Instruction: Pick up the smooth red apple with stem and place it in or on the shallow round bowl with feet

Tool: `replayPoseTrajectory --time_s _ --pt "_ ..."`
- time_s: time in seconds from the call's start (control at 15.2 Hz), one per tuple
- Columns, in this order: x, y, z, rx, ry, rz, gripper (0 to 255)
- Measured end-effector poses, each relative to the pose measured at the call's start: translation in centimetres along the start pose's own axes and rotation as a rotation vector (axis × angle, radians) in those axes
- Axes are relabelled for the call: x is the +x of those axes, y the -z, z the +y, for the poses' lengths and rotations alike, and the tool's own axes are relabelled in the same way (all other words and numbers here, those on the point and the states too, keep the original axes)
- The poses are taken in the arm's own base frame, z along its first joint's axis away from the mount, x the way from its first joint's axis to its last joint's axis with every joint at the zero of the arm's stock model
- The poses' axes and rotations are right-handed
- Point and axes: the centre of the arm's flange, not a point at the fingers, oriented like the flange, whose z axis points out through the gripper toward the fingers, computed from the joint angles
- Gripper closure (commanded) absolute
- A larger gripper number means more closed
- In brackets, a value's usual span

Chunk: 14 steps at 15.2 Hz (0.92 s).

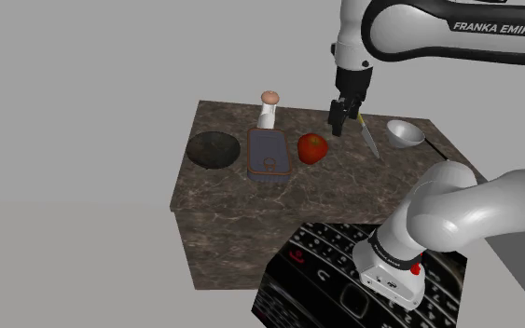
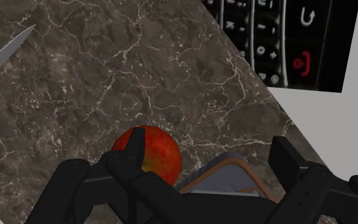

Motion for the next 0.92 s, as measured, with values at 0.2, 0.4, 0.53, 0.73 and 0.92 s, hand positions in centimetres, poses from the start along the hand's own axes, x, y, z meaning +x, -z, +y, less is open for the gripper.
replayPoseTrajectory --time_s 0.2,0.4,0.53,0.73,0.92 --pt "0.8 -1.0 0.8 0.005 -0.004 0.015 0" --pt "2.6 -3.0 2.8 0.015 -0.014 0.052 0" --pt "4.0 -4.6 4.1 0.023 -0.021 0.079 0" --pt "5.9 -7.0 5.9 0.034 -0.03 0.123 0" --pt "7.5 -8.6 7.5 0.041 -0.038 0.154 0"
